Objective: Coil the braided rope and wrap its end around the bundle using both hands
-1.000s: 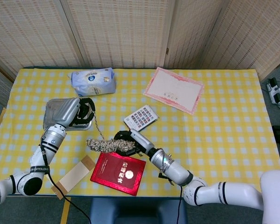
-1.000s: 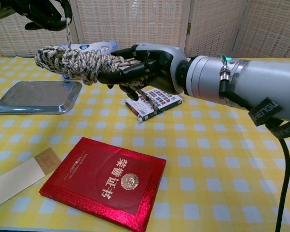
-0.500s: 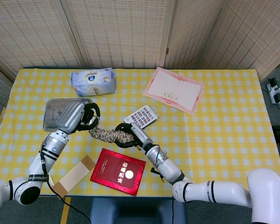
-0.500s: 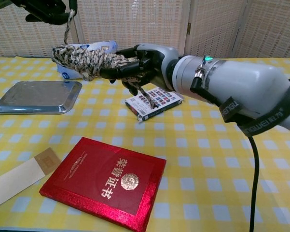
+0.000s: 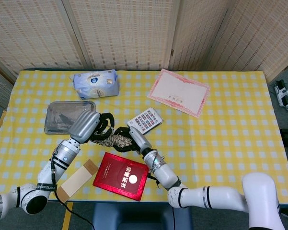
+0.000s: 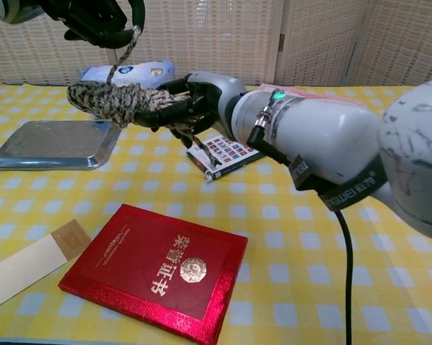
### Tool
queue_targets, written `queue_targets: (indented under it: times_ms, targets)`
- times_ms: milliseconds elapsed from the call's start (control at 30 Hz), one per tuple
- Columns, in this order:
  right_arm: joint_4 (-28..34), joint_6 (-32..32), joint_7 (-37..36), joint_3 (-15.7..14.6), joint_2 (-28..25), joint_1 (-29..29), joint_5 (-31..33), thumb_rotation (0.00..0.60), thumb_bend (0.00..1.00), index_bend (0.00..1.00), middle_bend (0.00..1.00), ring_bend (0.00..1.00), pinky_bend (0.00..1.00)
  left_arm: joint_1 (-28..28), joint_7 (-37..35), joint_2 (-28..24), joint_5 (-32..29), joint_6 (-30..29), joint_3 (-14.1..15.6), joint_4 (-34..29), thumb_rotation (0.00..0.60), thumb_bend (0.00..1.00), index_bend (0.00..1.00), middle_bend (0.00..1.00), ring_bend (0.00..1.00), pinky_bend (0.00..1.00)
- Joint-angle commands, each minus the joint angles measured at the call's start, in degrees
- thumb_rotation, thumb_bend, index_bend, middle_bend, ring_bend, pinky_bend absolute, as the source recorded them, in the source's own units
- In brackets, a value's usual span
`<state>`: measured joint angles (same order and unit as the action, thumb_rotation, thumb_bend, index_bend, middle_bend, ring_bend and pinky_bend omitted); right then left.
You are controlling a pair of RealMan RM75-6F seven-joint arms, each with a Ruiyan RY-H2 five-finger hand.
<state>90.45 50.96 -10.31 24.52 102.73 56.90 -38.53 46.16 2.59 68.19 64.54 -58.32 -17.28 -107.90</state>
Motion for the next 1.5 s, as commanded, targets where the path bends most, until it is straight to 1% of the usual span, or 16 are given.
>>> queue_targets:
  times_ms: [33,200,500,800,967,1000,1033,1100,1133,1200,1233,1300,1333,1400,1433,1500]
  targets:
    - [-1.31,2.28,0.92,1.50,1.73,0.33,1.55,0.600,0.72,0.88,0.68,0.74,0.74,0.06,-0.05,0.13,0.33,0.18,0.18,-0.66,0.600,0.58,0.68,0.92,0.81,0.87]
    - [-2.61,6.06,0.52,4.13,3.99,-0.38,2.05,0.600,0.72,0.89,0.68,0.75,0.74,-0.62,-1.35,-0.47,1.28,0.73,1.03,-1.63,0.600,0.58,0.68,0.92,0.81,0.87]
    - [-4.55,8.99,-1.80,6.76,6.94,-2.13,-0.36,0.600,0.72,0.89,0.68,0.75,0.74,-2.41,-4.04,-1.83,2.53,1.93,3.13,-0.85,0.600,0.58,0.69,0.92,0.81,0.88]
    - [-4.69,9.65,-3.60,7.93,8.07,-3.69,-3.88,0.600,0.72,0.89,0.68,0.75,0.74,-3.37,-5.77,-1.69,2.15,2.86,4.08,1.83,0.600,0.58,0.70,0.92,0.81,0.88]
    - [-4.40,9.43,-3.41,7.78,8.05,-4.33,-5.23,0.600,0.72,0.89,0.68,0.75,0.74,-3.50,-5.68,-1.26,1.87,3.07,4.25,2.92,0.600,0.58,0.69,0.92,0.81,0.88]
    - [-4.36,9.38,-3.35,7.81,8.02,-4.47,-5.46,0.600,0.72,0.89,0.68,0.75,0.74,-3.54,-5.14,-1.30,1.63,2.92,4.28,3.09,0.600,0.58,0.67,0.92,0.80,0.87]
    - [-4.28,9.23,-3.35,7.84,7.93,-4.58,-5.61,0.600,0.72,0.89,0.68,0.75,0.74,-3.57,-4.55,-1.39,1.39,2.81,4.34,3.13,0.600,0.56,0.63,0.92,0.80,0.87]
    - [-4.05,9.08,-3.47,7.98,7.73,-4.89,-6.10,0.600,0.72,0.89,0.68,0.75,0.74,-3.70,-3.07,-1.63,0.69,2.40,4.44,2.95,0.600,0.48,0.49,0.90,0.77,0.87]
    - [-3.94,9.01,-3.55,8.02,7.63,-5.03,-6.36,0.600,0.72,0.89,0.68,0.75,0.74,-3.73,-2.42,-1.74,0.27,2.25,4.46,2.83,0.600,0.44,0.45,0.89,0.76,0.87]
    - [-3.71,9.01,-3.55,8.06,7.42,-5.33,-6.91,0.600,0.72,0.89,0.68,0.75,0.74,-3.83,-1.37,-2.02,-0.60,2.08,4.48,2.41,0.600,0.37,0.32,0.83,0.71,0.87]
    - [-3.59,9.05,-3.52,8.07,7.34,-5.46,-7.11,0.600,0.72,0.89,0.68,0.75,0.74,-3.87,-1.09,-2.20,-0.99,2.13,4.50,2.19,0.600,0.35,0.28,0.81,0.70,0.87]
    - [-3.16,8.98,-3.56,8.07,7.02,-5.82,-7.58,0.600,0.72,0.89,0.68,0.75,0.74,-4.00,-0.48,-2.63,-1.79,2.01,4.44,1.78,0.600,0.32,0.17,0.70,0.61,0.87]
    - [-2.98,9.03,-3.54,8.06,6.88,-5.98,-7.79,0.600,0.72,0.89,0.68,0.75,0.74,-4.04,-0.11,-2.83,-2.06,2.02,4.49,1.65,0.600,0.31,0.14,0.66,0.59,0.87]
    - [-2.52,9.01,-3.52,7.99,6.51,-6.35,-8.16,0.600,0.72,0.89,0.68,0.74,0.74,-3.95,0.59,-3.74,-3.17,2.95,4.78,1.11,0.600,0.28,0.07,0.54,0.50,0.86]
    - [-2.18,9.09,-3.38,7.83,6.17,-6.63,-8.57,0.600,0.72,0.89,0.68,0.74,0.74,-3.91,0.80,-4.30,-3.81,3.39,4.79,0.81,0.600,0.28,0.04,0.49,0.47,0.85]
    - [-1.42,9.17,-3.27,7.47,5.43,-7.29,-9.27,0.600,0.72,0.89,0.68,0.74,0.74,-4.15,0.69,-4.75,-4.53,3.39,4.74,0.75,0.600,0.27,0.01,0.40,0.39,0.79]
